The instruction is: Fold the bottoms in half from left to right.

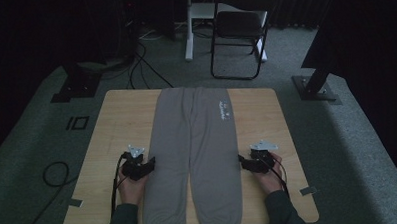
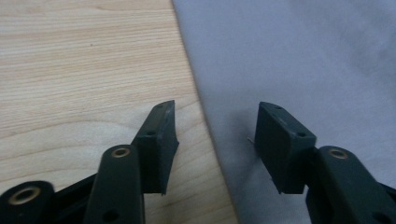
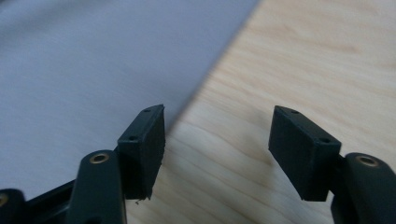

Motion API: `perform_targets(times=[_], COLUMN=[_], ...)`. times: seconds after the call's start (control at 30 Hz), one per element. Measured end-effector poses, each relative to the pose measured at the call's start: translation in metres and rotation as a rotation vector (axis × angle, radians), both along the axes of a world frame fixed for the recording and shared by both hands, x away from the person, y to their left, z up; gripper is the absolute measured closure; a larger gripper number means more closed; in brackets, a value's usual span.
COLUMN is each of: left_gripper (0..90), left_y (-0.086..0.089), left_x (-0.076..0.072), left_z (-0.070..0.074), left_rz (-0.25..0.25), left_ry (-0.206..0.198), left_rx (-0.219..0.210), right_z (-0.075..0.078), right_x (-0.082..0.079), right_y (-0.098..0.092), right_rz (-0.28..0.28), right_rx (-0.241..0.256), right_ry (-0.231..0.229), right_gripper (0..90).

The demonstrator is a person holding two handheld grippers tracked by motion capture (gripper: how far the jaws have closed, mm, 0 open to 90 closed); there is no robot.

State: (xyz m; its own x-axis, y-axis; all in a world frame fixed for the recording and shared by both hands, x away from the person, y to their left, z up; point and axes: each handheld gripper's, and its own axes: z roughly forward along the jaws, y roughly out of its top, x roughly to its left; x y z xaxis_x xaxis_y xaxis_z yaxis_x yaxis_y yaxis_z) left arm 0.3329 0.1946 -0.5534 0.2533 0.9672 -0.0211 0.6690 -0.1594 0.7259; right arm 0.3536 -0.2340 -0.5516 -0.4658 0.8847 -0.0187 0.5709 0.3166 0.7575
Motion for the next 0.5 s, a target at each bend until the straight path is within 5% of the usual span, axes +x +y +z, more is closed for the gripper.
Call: perform_targets(times=[0.07,0.17,0.27,0.5], left_gripper=[57.8,73.4,85.7,88.5], left_y=[0.002,0.006,0.011,0.024], left_x=[-0.002,-0.004,-0.005,-0.010], left_z=[0.000,0.001,0.001,0.002], left_rz=[0.004,0.006,0.004,0.048], left_ry=[-0.006,-0.002,0.005,0.014], left_rx=[0.002,-0.012,-0.028,-0.021], right_z=[0.002,-0.003,-0.004,-0.004], right_x=[-0.003,-0.003,-0.002,-0.002], right_y=[0.009,0.016,0.015,0.009], right_rz=[0.040,0.054,0.062,0.057], right_rx=[0.008,-0.047,-0.032,0.004], right_ry=[-0.019,-0.002,0.008,0.041], right_gripper=[36.7,38.0,39.1,39.4])
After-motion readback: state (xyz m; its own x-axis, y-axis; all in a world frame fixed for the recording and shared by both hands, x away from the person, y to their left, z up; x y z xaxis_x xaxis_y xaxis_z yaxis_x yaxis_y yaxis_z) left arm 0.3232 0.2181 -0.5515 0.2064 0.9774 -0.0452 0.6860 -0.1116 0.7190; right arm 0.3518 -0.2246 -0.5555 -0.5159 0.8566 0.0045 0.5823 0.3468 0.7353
